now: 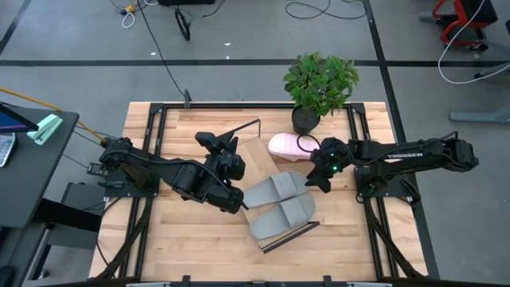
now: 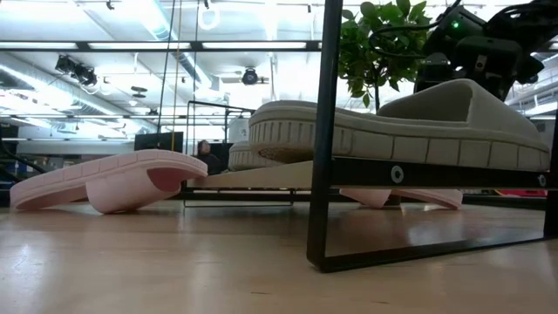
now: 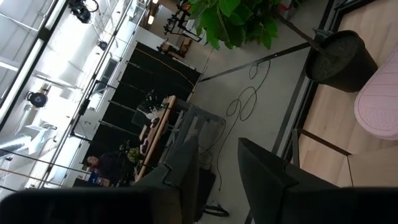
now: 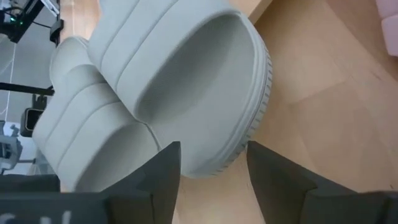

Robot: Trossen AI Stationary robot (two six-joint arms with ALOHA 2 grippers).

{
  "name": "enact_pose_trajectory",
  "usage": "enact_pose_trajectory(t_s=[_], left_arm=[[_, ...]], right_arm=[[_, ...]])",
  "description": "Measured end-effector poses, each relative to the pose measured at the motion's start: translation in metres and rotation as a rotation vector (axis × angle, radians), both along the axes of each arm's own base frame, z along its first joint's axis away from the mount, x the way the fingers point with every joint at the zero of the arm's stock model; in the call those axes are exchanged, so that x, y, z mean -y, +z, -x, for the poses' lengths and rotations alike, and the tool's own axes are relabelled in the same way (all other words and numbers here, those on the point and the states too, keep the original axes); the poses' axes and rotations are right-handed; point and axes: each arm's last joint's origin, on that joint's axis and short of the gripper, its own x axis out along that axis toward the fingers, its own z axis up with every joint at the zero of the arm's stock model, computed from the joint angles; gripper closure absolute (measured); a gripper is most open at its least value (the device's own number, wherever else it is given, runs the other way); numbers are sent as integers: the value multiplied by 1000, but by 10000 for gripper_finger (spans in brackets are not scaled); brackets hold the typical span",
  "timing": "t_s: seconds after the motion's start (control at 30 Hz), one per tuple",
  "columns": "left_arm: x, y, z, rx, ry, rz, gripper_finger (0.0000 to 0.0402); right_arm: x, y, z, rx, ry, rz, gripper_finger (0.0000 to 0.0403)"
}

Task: Pick and place slides into the shelf
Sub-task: Put the gray slide on the shelf, then put the left pink slide on the shelf

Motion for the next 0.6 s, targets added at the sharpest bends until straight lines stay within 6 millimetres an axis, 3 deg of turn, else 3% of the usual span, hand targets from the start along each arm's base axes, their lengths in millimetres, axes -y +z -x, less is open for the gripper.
enact_pose_trajectory(t_s=[0.6], left_arm=[[0,0,0,0,-2,4,281]], right_arm=[[-3,20,12,12,4,-18,213]])
